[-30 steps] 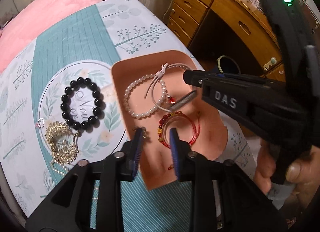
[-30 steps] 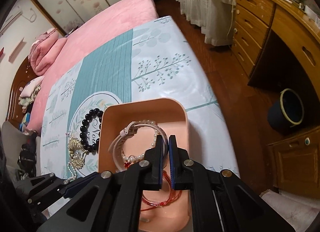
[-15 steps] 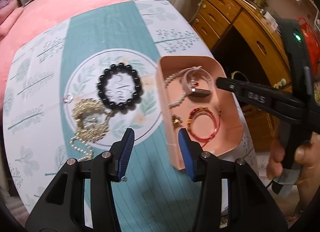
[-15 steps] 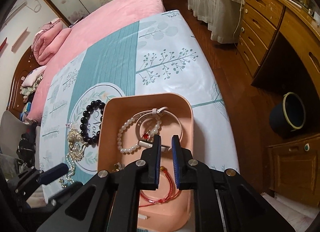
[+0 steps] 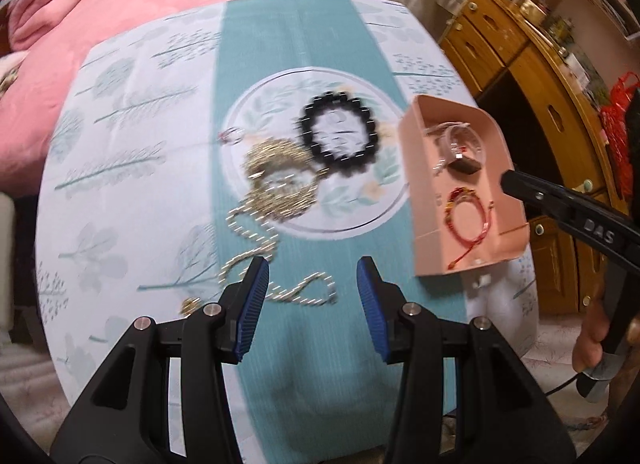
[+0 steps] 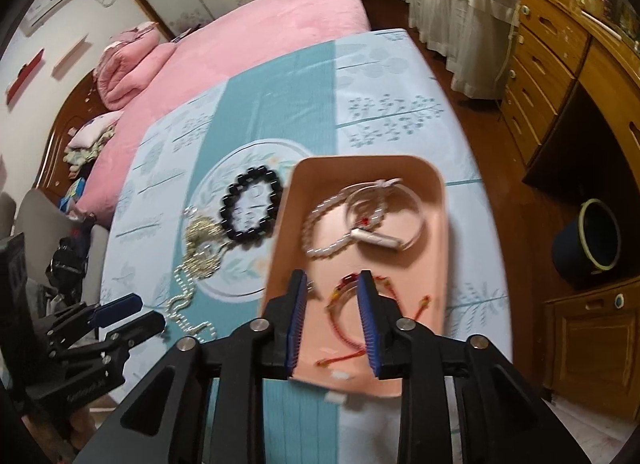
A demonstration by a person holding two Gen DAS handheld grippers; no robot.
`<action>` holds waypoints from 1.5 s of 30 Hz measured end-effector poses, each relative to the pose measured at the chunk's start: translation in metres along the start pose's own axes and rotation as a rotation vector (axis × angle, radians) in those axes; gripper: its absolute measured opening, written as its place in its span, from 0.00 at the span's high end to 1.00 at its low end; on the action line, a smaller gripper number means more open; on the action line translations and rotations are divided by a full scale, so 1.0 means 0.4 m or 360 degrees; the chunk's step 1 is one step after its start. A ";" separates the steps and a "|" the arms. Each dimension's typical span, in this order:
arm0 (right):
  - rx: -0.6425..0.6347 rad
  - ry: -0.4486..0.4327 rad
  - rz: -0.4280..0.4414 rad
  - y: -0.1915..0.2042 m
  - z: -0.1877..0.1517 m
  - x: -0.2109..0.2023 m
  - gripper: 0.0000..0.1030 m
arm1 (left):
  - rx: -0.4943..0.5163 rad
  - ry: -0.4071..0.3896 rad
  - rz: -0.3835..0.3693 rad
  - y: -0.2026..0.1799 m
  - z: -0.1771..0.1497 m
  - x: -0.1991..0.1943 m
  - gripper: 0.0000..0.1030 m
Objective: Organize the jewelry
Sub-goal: 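Grasp the pearl necklace with the right gripper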
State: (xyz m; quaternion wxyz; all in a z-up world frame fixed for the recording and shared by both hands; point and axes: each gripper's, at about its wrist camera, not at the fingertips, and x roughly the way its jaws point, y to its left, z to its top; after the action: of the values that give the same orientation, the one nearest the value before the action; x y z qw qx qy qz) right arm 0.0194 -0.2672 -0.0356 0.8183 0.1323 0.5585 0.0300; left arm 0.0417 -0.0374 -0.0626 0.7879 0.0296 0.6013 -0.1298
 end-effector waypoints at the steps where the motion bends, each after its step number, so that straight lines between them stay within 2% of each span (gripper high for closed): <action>1: -0.0018 0.0002 0.0010 0.016 -0.006 -0.003 0.71 | -0.0023 -0.0001 0.0006 0.018 -0.007 -0.004 0.59; 8: -0.0124 0.0035 0.0066 0.127 -0.031 0.001 0.71 | -0.0223 0.0039 0.0044 0.164 -0.071 -0.004 0.59; 20: -0.0332 0.0178 0.0143 0.316 -0.087 0.082 0.71 | -0.0329 0.0095 0.0023 0.286 -0.155 0.027 0.59; 27: -0.0495 0.0301 0.0145 0.407 -0.140 0.168 0.71 | -0.0202 0.0125 -0.0007 0.280 -0.156 0.074 0.59; 31: -0.0486 0.0351 0.0155 0.417 -0.161 0.202 0.71 | -0.0168 0.0124 -0.0089 0.260 -0.152 0.084 0.59; 34: -0.0542 0.0342 0.0148 0.420 -0.169 0.219 0.71 | -0.0134 0.0133 -0.0156 0.239 -0.152 0.092 0.65; 36: -0.0597 0.0319 0.0147 0.428 -0.175 0.232 0.71 | -0.0151 0.0155 -0.0197 0.232 -0.152 0.103 0.69; 40: -0.0795 0.0230 0.0155 0.455 -0.187 0.257 0.71 | -0.0240 0.0162 -0.0216 0.240 -0.144 0.122 0.70; 45: -0.0960 0.0243 0.0181 0.485 -0.192 0.293 0.71 | -0.0332 0.0165 -0.0229 0.256 -0.134 0.138 0.70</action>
State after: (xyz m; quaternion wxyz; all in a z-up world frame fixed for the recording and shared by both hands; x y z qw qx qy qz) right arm 0.0117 -0.0432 -0.1194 0.7733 -0.0879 0.5761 0.2499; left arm 0.0295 0.0629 -0.1413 0.7433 -0.0889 0.6519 -0.1211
